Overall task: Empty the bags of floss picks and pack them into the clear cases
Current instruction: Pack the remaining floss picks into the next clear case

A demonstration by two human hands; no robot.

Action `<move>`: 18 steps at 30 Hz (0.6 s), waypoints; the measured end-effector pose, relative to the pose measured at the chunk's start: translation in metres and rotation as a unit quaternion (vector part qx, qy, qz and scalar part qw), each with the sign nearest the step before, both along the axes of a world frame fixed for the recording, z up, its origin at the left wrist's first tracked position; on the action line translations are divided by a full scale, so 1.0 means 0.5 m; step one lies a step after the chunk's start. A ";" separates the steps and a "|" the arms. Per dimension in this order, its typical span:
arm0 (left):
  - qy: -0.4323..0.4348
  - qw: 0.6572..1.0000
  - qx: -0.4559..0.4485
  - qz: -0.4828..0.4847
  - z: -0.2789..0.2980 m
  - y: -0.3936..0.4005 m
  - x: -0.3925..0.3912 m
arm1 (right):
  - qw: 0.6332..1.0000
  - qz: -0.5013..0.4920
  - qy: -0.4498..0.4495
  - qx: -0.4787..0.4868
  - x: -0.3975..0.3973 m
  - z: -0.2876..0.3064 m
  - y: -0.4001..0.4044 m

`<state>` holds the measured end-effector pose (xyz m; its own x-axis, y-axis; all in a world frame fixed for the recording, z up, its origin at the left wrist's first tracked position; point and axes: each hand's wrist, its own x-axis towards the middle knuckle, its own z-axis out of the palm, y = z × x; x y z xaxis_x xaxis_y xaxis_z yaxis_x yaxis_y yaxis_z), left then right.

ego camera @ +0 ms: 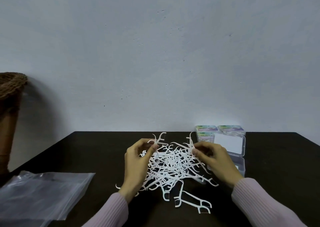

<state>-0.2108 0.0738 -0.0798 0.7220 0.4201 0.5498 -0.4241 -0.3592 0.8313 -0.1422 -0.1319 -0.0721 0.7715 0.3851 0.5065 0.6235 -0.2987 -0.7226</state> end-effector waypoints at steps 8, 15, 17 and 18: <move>0.000 0.996 -0.082 -0.031 -0.006 -0.039 0.024 | 0.996 -0.001 0.066 0.052 0.016 -0.004 -0.007; 0.007 0.985 -0.159 -0.064 0.009 -0.113 0.072 | 0.989 -0.056 0.094 0.102 0.041 0.036 -0.073; 0.013 0.983 -0.168 -0.079 0.011 -0.137 0.089 | 0.991 -0.098 0.071 0.063 0.050 0.046 -0.103; 0.016 0.982 -0.170 -0.084 0.011 -0.147 0.098 | 0.991 -0.113 0.063 0.040 0.054 0.050 -0.116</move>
<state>-0.1617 0.0001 -0.0741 0.8115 0.4490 0.3740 -0.4248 0.0135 0.9052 -0.1154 -0.1898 -0.0473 0.8924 0.1580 0.4227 0.4507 -0.3579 -0.8178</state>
